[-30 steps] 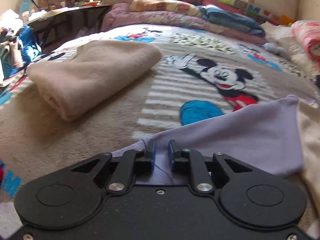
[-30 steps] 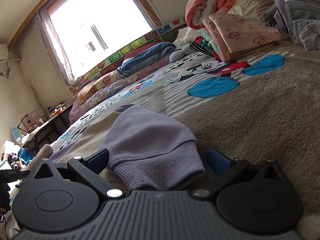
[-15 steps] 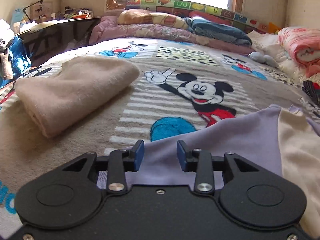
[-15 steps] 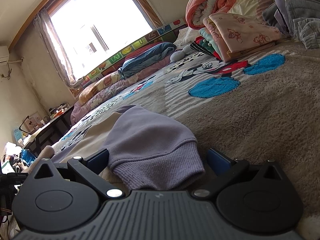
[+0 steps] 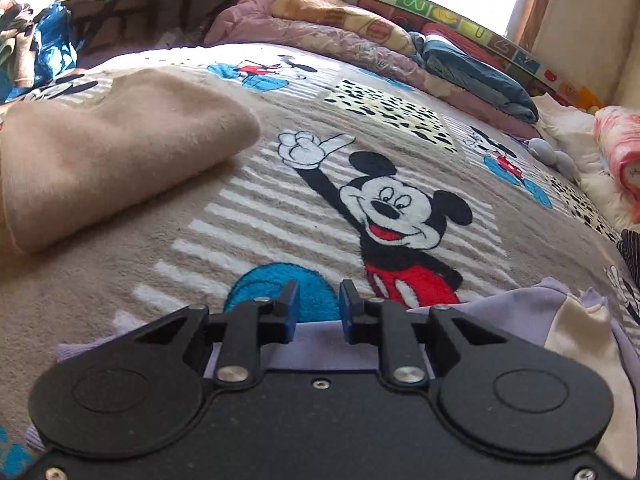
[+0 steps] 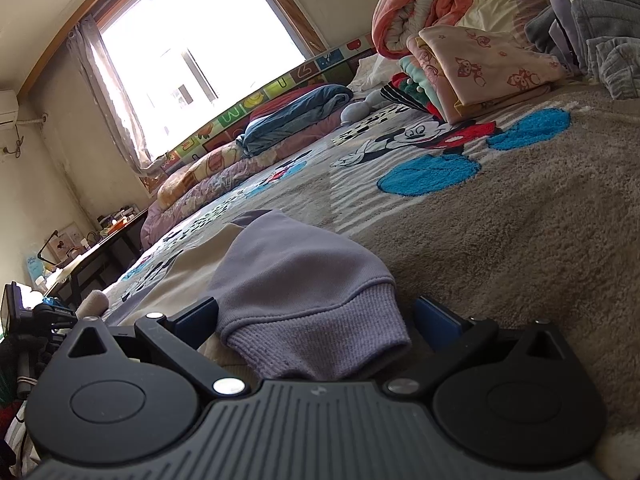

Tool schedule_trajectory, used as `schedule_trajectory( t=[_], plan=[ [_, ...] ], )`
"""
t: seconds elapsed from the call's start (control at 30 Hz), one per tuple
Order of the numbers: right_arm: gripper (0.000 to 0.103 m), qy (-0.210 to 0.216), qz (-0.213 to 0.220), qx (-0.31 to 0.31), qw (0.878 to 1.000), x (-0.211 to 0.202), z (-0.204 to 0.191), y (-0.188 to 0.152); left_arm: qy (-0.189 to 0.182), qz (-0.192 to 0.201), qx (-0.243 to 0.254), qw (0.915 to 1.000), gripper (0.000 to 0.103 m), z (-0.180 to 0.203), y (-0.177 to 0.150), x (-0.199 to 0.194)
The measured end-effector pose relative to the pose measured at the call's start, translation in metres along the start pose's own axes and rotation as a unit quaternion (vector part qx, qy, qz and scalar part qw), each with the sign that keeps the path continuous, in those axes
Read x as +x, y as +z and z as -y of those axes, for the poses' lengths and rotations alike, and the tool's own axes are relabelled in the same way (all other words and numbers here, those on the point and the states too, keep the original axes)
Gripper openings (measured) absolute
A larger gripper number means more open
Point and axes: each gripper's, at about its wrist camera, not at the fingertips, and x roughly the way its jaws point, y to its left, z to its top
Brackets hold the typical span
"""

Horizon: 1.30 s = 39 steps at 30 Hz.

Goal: Fold clothes

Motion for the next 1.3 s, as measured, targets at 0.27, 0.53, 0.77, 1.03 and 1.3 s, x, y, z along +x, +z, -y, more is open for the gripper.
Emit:
schedule_trajectory(
  t=[0.27, 0.53, 0.77, 1.03, 1.3],
  plan=[
    [0.103, 0.005, 0.001, 0.003, 1.000, 0.001, 0.004, 0.001, -0.103, -0.060, 0.007, 0.9928, 0.023, 0.041, -0.018, 0.038],
    [0.103, 0.015, 0.003, 0.009, 1.000, 0.001, 0.006, 0.001, -0.006, 0.048, -0.135, 0.9897, 0.029, -0.039, 0.002, -0.025],
    [0.103, 0.014, 0.001, 0.009, 1.000, 0.002, 0.005, 0.002, -0.077, -0.009, -0.066, 0.9948, 0.035, -0.034, -0.040, -0.061],
    [0.103, 0.009, -0.004, 0.005, 1.000, 0.001, 0.001, 0.002, -0.028, 0.089, -0.045, 0.9946, 0.032, -0.045, -0.068, -0.110],
    [0.103, 0.009, -0.019, 0.010, 1.000, -0.012, -0.002, 0.007, 0.008, 0.050, -0.157, 0.9862, 0.011, -0.082, -0.077, -0.098]
  ],
)
